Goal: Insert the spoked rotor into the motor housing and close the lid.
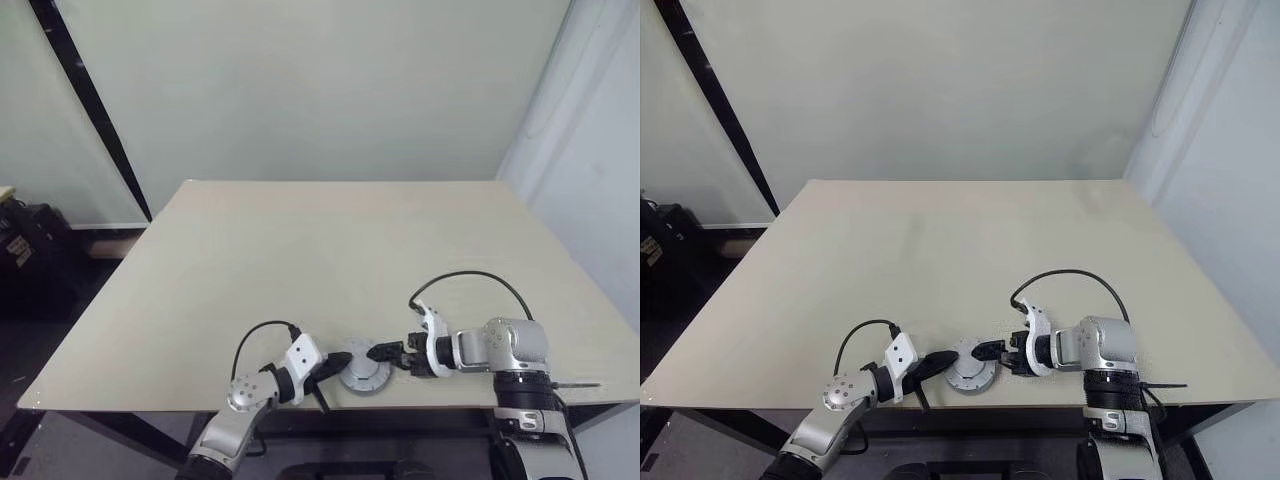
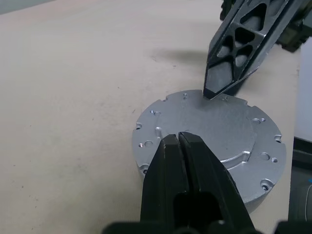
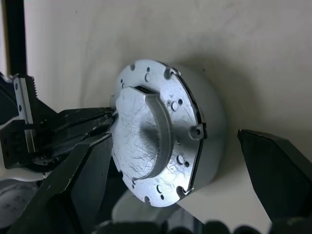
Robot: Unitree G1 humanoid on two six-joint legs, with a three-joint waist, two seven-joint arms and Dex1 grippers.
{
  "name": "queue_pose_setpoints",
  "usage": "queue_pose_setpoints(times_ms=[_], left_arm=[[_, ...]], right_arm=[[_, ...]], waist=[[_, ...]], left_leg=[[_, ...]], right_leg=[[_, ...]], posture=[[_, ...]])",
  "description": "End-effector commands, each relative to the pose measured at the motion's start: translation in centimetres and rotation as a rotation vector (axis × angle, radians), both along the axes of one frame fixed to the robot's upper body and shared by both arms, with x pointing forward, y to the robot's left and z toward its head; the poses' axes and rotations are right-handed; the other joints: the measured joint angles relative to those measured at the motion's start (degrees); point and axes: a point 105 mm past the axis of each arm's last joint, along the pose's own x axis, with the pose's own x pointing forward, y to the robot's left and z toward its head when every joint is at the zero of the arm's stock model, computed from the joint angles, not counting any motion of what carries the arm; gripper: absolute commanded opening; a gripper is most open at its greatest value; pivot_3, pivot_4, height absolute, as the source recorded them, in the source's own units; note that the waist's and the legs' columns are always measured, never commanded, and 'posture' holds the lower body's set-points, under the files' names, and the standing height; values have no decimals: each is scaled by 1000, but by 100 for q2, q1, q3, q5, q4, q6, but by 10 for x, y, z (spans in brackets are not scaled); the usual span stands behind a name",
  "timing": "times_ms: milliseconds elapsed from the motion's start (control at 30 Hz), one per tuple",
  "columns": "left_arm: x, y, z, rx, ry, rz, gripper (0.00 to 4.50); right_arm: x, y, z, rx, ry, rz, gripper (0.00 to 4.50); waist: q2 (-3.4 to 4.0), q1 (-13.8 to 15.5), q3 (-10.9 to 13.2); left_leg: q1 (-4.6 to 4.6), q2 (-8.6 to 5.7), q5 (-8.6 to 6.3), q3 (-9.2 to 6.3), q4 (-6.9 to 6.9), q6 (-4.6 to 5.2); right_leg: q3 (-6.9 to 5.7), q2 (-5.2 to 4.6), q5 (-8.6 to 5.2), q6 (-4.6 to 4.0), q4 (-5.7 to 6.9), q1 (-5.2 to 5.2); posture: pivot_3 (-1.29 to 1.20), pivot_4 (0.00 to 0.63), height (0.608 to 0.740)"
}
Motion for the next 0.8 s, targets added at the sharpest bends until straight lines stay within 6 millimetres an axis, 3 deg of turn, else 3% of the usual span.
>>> queue_pose_setpoints(times_ms=[33, 400, 500, 633, 800], left_arm=[[-7, 0, -15, 43, 52, -13, 0], [-7, 2, -15, 44, 49, -6, 0], [-6, 2, -14, 46, 48, -3, 0], [-6, 3, -15, 48, 47, 2, 0], [-3, 5, -13, 31, 39, 35, 0]], right_arm=[[-3, 9, 1, 76, 22, -13, 4472], [-10, 31, 0, 179, 69, -36, 4472], [-8, 29, -2, 170, 79, -58, 3889], [-7, 25, -3, 171, 89, -76, 2574], [-7, 24, -4, 169, 96, -75, 1403]], waist=[[1, -8, -2], [8, -84, -10], [8, -128, -10], [9, -152, -11], [10, -169, -21]], left_leg=[[0, 0, 0, 0, -1, 0], [12, 0, 0, 0, -19, 0], [16, 0, 0, -2, -25, 0], [16, 0, 0, -1, -38, 1], [40, -4, 3, -1, -68, 6]], right_leg=[[0, 0, 0, 0, 0, 1], [6, 3, -1, 1, 0, 1], [10, 6, -1, 2, 0, 0], [18, 7, -2, 3, -3, -5], [62, 22, -2, 3, -4, -12]], posture=[[0, 0, 740], [0, 0, 740], [0, 0, 740], [0, 0, 740], [0, 0, 740]])
